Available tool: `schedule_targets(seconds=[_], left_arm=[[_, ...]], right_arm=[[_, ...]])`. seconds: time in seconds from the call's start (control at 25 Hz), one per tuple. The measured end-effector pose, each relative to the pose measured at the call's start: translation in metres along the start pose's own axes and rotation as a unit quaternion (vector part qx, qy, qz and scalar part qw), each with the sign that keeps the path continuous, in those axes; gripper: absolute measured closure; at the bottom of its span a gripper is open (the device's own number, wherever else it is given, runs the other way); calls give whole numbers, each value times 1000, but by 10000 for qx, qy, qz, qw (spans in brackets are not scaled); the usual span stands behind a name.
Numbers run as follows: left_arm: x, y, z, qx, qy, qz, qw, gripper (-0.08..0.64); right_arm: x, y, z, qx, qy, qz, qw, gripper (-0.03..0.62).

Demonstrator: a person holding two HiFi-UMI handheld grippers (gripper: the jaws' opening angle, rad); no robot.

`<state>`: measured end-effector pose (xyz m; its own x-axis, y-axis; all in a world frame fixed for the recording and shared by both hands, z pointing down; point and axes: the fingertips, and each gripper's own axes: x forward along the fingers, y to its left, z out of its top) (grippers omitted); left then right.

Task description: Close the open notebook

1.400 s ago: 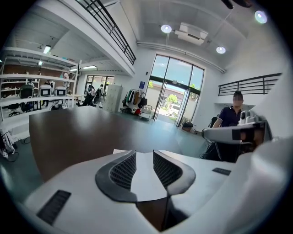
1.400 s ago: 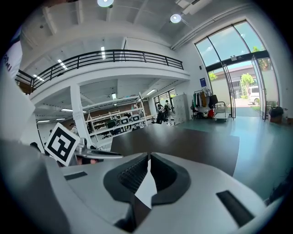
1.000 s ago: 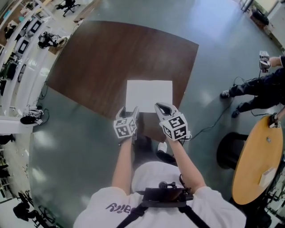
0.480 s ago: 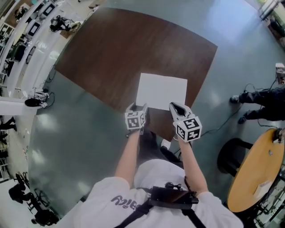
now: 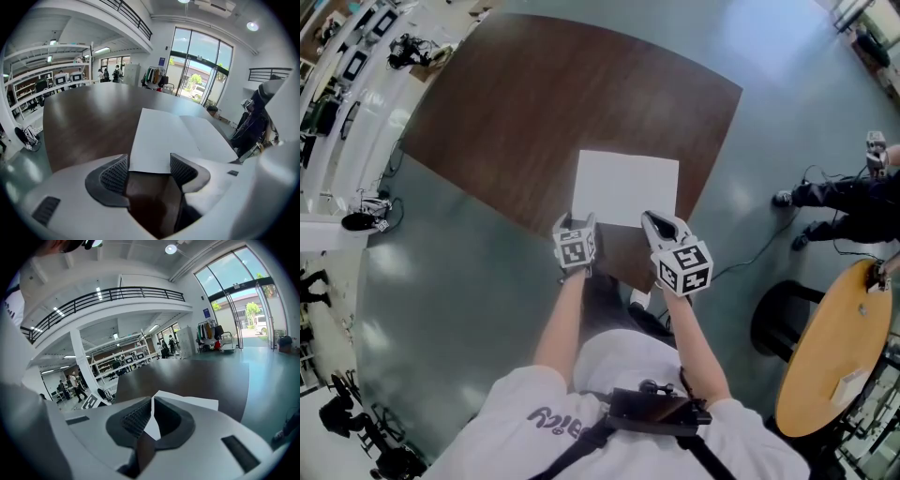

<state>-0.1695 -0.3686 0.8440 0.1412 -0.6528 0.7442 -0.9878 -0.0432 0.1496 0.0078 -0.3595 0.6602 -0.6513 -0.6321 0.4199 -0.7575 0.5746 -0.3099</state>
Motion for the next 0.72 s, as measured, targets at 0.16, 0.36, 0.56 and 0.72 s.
schedule_targets(seconds=[0.16,0.36,0.56,0.72], left_arm=[[1,11,1,127,107,16,9999,287],[2,12,-1,295,265,189,9990,301],[0,19,3,33,235,304,9993,364],[-3,23,8,-423,116,303,9986,438]], right_arm=[[5,6,3,20,-21,-2,10000,588],[0,5,6,7,-67,-23,10000,588],[1,7,9,22,-109,-28,9999,588],[2,10,8,1,-92,-13,10000,588]])
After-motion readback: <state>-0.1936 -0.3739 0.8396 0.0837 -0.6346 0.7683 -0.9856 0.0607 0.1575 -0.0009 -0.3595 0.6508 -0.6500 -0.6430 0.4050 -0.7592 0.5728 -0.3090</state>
